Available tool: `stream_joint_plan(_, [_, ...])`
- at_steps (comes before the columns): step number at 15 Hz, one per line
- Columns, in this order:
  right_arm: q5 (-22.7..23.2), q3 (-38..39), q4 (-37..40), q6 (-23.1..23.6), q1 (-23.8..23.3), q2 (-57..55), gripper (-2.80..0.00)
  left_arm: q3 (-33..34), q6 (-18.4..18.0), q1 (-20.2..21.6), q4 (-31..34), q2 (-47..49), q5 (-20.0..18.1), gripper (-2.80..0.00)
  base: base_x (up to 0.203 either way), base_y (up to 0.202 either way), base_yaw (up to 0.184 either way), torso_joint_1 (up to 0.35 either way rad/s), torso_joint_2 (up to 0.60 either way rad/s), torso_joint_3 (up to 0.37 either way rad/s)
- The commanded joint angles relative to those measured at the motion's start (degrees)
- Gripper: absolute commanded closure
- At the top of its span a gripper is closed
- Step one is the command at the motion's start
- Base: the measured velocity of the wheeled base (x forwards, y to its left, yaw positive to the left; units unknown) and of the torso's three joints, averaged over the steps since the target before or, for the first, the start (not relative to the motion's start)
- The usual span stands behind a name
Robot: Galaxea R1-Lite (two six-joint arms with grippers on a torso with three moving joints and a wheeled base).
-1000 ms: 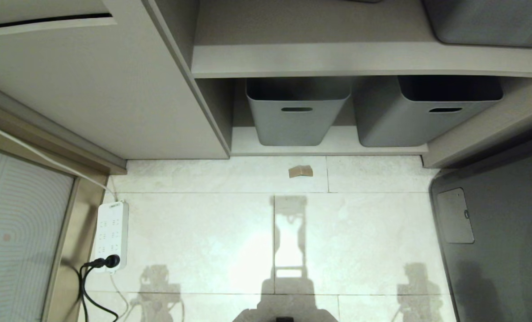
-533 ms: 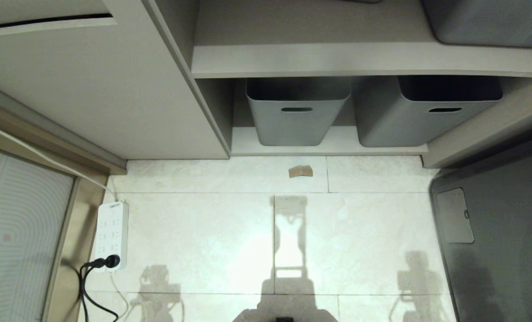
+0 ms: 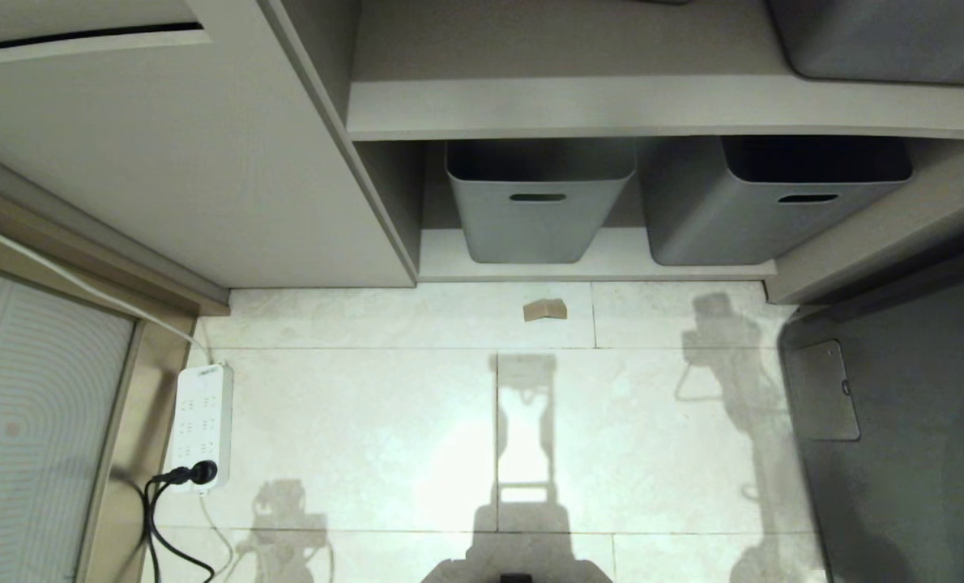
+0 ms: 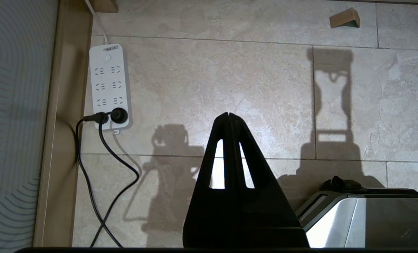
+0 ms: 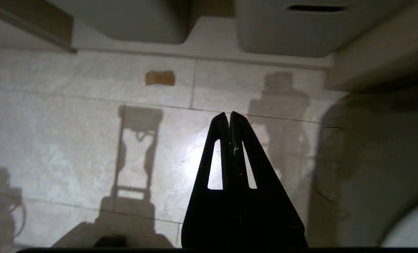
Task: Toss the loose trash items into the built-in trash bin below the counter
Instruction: Pick up the garbage
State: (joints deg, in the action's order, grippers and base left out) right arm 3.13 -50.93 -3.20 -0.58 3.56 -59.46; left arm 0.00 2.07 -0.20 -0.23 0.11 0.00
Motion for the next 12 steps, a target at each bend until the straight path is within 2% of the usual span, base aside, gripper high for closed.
stream_joint_plan(1, [1.16, -3.45, -1.01, 0.07, 3.99, -15.99, 0.0, 0.18, 0.04, 0.02, -0.03, 0.07, 0.0, 0.0, 0.0, 0.0, 0.0, 0.0, 0.0, 0.0])
stream_joint_plan(3, [1.85, -5.0, -2.35, 0.15, 12.15, -20.1, 0.0, 0.18, 0.33, 0.01, -0.03, 0.07, 0.02, 0.0, 0.0, 0.0, 0.0, 0.0, 0.0, 0.0])
stream_joint_plan(5, [1.8, -1.78, -3.19, 0.09, 14.73, -22.19, 0.0, 0.18, 0.74, 0.01, -0.03, -0.01, 0.09, 0.0, 0.0, 0.0, 0.0, 0.0, 0.0, 0.0])
stream_joint_plan(7, [1.78, 4.37, -8.31, -0.39, 17.0, -25.69, 0.0, 0.18, 0.74, -0.03, -0.03, 0.07, 0.09, 0.0, 0.0, 0.0, 0.0, 0.0, 0.0, 0.0])
stream_joint_plan(10, [1.56, 15.63, -27.27, -1.57, 18.57, -34.4, 0.0, 0.18, 0.74, 0.02, -0.03, 0.07, 0.09, 0.0, 0.0, 0.0, 0.0, 0.0, 0.0, 0.0])
stream_joint_plan(12, [1.45, 20.68, -39.93, -4.06, 18.84, -42.39, 0.0, 0.18, 0.74, 0.01, -0.03, 0.07, 0.09, 0.0, 0.0, 0.0, 0.0, 0.0, 0.0, 0.0])
